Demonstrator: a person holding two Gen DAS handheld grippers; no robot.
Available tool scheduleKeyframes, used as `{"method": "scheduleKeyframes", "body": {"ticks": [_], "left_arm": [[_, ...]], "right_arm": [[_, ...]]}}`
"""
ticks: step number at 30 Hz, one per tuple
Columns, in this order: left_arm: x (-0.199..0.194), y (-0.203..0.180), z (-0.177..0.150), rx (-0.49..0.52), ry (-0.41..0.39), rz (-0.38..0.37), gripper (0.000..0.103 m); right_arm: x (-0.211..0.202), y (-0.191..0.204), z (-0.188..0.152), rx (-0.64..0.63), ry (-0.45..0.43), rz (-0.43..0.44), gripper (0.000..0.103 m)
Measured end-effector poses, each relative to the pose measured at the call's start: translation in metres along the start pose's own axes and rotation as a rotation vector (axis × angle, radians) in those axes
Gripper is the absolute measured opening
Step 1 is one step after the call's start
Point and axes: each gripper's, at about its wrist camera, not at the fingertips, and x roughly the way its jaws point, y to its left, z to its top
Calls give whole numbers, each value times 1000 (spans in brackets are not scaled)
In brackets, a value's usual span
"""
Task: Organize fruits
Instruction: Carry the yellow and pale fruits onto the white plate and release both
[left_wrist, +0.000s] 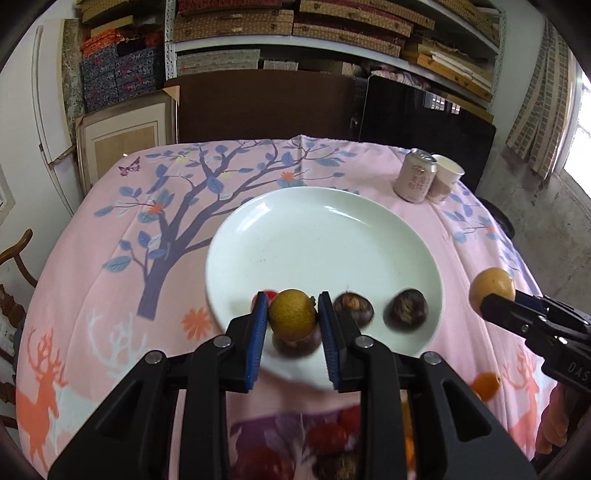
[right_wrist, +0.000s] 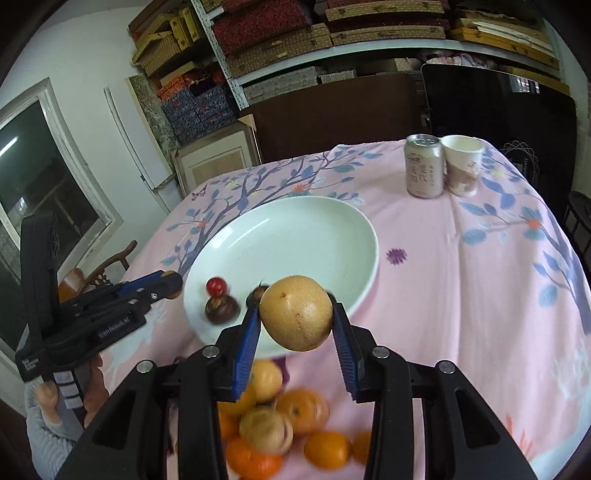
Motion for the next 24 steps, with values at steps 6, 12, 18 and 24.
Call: {"method": "scheduleKeyframes", "body": {"ticks": [6, 12, 18, 24], "left_arm": [[59, 11, 23, -49, 88, -6, 27], [71, 15, 22, -75, 91, -27, 50], [44, 16, 13, -69, 65, -7, 50], [-3, 40, -29, -111, 29, 16, 55]], "right_arm": [[64, -5, 27, 14, 79, -24, 40], [76, -11, 27, 27, 77, -41, 55], [44, -12, 24, 30, 22, -41, 55], [-2, -11, -11, 27, -50, -59, 60]]}}
